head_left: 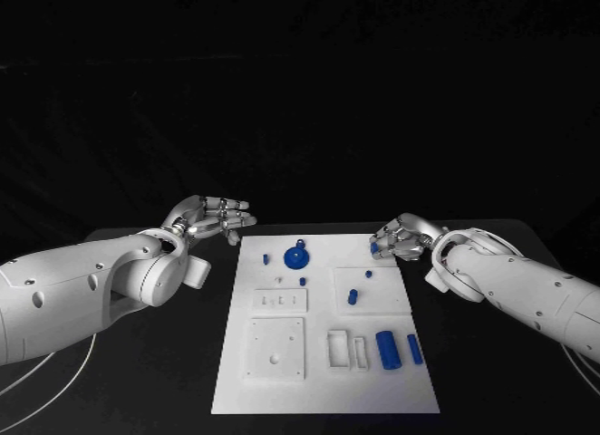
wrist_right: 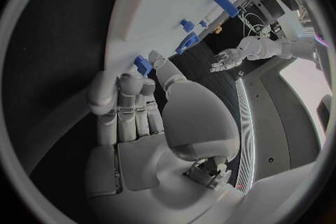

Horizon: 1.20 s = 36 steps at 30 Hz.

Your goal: Assemble the parts on the task board

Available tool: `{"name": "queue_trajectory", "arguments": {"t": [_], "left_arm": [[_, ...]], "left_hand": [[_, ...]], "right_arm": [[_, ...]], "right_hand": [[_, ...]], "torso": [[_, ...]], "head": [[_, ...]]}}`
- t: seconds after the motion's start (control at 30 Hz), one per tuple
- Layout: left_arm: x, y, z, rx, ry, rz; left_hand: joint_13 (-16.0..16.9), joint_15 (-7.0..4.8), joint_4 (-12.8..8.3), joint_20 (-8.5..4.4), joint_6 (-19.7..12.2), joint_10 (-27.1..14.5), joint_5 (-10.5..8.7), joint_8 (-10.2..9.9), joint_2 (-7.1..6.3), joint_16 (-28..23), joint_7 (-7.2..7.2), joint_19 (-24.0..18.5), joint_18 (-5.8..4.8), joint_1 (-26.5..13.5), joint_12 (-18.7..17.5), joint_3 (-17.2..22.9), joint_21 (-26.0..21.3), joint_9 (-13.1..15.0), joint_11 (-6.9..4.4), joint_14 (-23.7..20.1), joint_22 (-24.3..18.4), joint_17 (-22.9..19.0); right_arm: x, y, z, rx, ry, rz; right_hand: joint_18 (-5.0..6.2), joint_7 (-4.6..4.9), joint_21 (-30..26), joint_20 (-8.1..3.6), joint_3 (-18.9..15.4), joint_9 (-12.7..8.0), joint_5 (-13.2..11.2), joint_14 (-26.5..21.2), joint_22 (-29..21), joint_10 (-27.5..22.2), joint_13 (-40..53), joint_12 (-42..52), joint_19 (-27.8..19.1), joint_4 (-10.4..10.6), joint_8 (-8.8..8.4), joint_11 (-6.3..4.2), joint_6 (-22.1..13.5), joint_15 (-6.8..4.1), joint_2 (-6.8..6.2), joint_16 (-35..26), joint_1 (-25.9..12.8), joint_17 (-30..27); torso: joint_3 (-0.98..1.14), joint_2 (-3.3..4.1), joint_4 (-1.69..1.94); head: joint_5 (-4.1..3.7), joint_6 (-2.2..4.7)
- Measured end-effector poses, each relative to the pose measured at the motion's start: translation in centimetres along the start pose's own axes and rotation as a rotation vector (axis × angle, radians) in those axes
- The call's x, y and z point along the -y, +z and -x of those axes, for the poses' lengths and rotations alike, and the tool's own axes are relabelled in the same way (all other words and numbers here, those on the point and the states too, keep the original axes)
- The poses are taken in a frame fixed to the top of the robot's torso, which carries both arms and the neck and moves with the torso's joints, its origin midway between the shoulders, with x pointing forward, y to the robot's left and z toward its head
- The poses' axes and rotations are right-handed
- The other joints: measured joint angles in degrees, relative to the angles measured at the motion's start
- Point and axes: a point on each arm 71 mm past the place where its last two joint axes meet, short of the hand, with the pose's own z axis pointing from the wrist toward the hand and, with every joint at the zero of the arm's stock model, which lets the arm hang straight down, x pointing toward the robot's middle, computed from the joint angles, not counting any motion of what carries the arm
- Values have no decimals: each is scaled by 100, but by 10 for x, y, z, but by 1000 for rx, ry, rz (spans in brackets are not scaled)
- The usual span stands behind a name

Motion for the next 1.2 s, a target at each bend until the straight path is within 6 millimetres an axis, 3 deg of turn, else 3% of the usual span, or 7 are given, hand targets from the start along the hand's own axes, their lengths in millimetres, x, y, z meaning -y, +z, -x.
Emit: {"name": "queue_trajectory", "arguments": {"t": [0.13, 0.3, 1.2], "left_arm": [[0, 0, 0, 0, 1, 2], [0, 0, 0, -1, 1, 4], [-1, 0, -1, -5, 2, 10]], "left_hand": [[0, 0, 0, 0, 0, 0, 0, 0, 0, 0, 0, 0, -1, 0, 0, 0, 0, 0, 0, 0, 0, 0], [0, 0, 0, 0, 0, 0, 0, 0, 0, 0, 0, 0, -1, 0, 0, 0, 0, 0, 0, 0, -1, 0], [0, 0, -54, 0, 21, 0, 0, 0, 48, 0, 21, 1, -5, -3, 0, -24, 22, 0, 0, 0, 5, 0]], "right_arm": [[-1, 1, -1, -2, -1, 1], [-1, 1, -3, -4, -3, 1], [2, 1, -10, -5, -38, -7]], "right_hand": [[0, -30, 0, 0, 306, 0, -161, 0, 0, 29, 22, 0, 0, 8, 0, -29, 125, 0, 22, 0, -22, 10], [-1, -44, 32, 0, 471, 0, -161, 0, 0, 30, 37, 22, 0, 29, 0, -29, 208, 0, 5, 0, -83, 28], [0, -67, 32, 0, 556, 0, -161, 20, 0, 51, 47, 21, 0, 39, 0, -48, 245, -20, -17, 0, -105, 34]], "torso": [[2, -1, 0], [6, -2, 2], [8, 1, -7]], "head": [[1, -3], [8, -4], [14, -30]]}}
